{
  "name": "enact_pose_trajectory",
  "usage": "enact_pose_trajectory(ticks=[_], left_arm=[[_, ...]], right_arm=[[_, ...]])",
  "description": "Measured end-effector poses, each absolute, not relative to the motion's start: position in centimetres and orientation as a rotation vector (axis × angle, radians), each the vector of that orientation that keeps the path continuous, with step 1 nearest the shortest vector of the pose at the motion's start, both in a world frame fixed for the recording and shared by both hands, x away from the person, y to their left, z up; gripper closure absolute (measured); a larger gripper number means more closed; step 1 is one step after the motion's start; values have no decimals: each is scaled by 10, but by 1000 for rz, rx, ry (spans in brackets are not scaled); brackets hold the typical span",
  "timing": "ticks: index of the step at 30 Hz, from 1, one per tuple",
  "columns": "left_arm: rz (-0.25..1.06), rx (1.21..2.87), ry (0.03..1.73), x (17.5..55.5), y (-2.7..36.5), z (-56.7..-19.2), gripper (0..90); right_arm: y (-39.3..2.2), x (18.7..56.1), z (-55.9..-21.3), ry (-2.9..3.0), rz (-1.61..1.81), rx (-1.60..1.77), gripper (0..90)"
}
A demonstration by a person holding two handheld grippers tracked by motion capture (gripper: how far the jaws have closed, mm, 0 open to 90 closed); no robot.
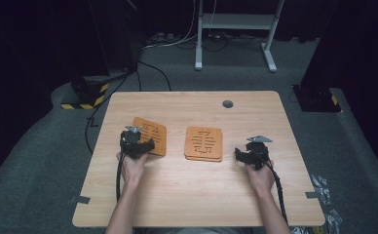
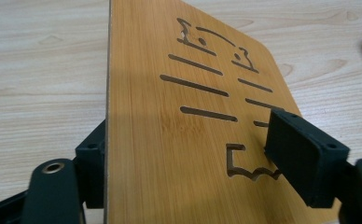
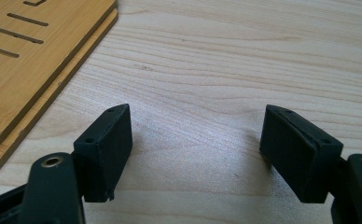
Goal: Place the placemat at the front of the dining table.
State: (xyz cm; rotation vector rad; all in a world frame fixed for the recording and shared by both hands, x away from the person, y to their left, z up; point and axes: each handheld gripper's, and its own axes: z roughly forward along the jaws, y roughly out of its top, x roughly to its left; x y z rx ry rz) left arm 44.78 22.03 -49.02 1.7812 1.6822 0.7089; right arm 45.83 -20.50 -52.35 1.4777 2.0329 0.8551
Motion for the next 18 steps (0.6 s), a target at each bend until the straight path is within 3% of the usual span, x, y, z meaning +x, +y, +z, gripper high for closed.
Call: enact_pose_trajectory(ticks=[4, 8, 18], left_arm=[[709, 1804, 1718, 451, 222, -495, 151], [711, 1810, 1722, 451, 221, -495, 125], [630, 1772, 1650, 438, 221, -497, 169]], right_arm=[[-205, 458, -524, 2028, 859, 1478, 252], [-205, 458, -524, 2026, 861, 1482, 251], [-205, 458, -524, 2027, 861, 1481, 252]])
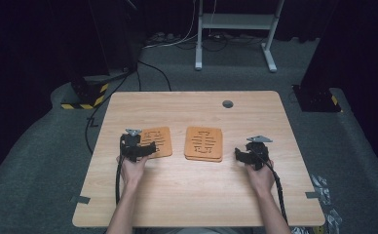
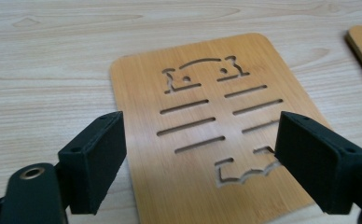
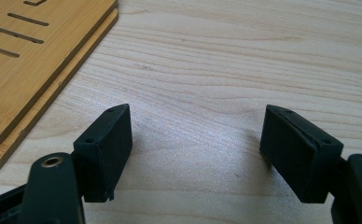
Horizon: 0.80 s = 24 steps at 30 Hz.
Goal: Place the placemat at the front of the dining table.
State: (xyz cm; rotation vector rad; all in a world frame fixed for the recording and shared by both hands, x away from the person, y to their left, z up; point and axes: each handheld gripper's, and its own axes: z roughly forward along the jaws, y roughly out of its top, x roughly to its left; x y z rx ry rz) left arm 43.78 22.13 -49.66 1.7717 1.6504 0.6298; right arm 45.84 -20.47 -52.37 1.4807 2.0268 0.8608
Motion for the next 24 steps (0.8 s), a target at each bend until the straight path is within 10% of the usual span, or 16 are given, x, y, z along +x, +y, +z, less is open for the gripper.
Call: enact_pose_trajectory(ticks=[24], left_arm=[[548, 1804, 1440, 395, 210, -495, 250]], right_arm=[[-204, 458, -524, 2027, 860, 1483, 251]])
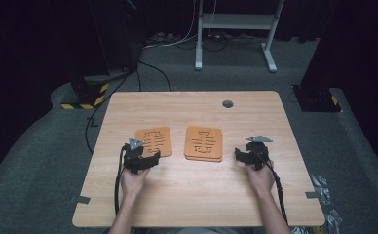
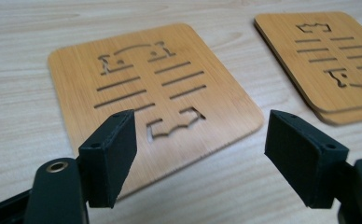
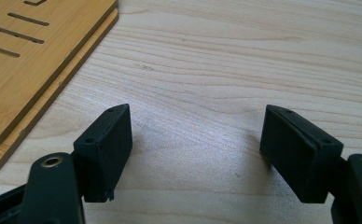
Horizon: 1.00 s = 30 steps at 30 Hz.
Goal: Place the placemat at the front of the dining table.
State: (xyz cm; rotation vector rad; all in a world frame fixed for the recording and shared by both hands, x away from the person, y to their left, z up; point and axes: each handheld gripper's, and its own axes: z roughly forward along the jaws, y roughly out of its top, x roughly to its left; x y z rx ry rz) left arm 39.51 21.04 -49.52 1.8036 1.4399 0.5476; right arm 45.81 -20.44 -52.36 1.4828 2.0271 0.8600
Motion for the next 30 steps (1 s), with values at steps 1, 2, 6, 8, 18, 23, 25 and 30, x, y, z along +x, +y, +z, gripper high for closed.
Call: enact_pose_trajectory(ticks=[1, 2, 6, 8, 18, 23, 25, 30], left_arm=[[546, 1807, 1439, 392, 210, -496, 251], [545, 1807, 1436, 391, 210, -496, 252], [536, 1811, 1429, 386, 208, -497, 256], [541, 1822, 1422, 385, 207, -497, 255], [508, 1840, 1389, 379, 197, -501, 285], [505, 1859, 1384, 376, 194, -506, 294], [509, 1870, 1379, 375, 193, -506, 293], [509, 1891, 1367, 375, 188, -507, 298]], right_arm=[[-204, 458, -524, 2027, 860, 1483, 251], [-204, 458, -524, 2027, 860, 1483, 252], [-204, 458, -524, 2027, 860, 1484, 251], [-204, 458, -524, 2028, 859, 1483, 252], [-204, 458, -524, 2023, 865, 1492, 251], [-204, 458, -524, 2024, 864, 1490, 251], [-204, 458, -524, 2023, 864, 1491, 252], [-204, 458, -523, 2025, 862, 1488, 252]])
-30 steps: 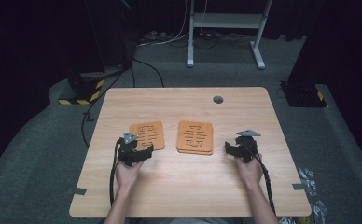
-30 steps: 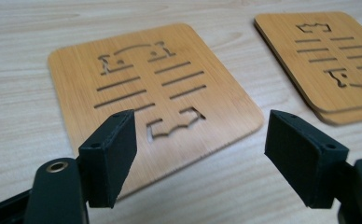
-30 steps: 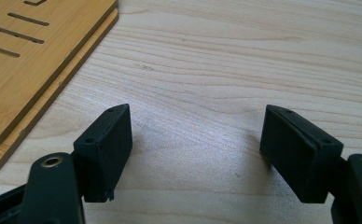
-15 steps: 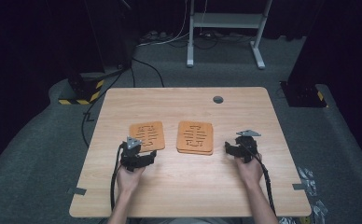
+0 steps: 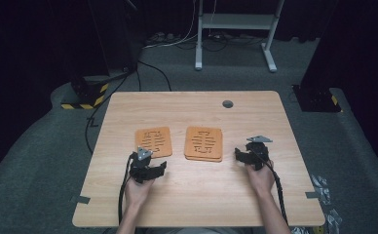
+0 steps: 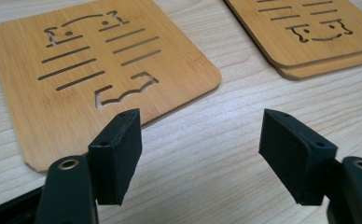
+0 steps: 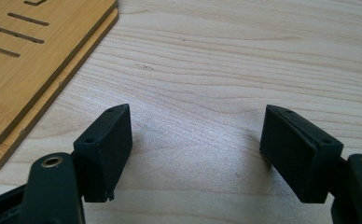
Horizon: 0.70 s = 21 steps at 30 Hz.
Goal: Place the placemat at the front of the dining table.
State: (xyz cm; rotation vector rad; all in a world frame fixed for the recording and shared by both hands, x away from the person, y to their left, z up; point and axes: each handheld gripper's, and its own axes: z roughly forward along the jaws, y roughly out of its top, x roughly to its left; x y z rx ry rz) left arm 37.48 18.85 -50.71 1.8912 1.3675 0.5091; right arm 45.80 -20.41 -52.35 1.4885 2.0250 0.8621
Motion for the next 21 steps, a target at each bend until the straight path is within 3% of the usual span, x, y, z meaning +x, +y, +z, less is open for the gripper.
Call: enact_pose_trajectory(ticks=[14, 21], left_arm=[[526, 1933, 1376, 372, 183, -522, 299], [602, 1951, 1352, 371, 178, -527, 271]], right_arm=[[-204, 458, -523, 2020, 866, 1495, 252], [-203, 458, -524, 2016, 869, 1500, 252]])
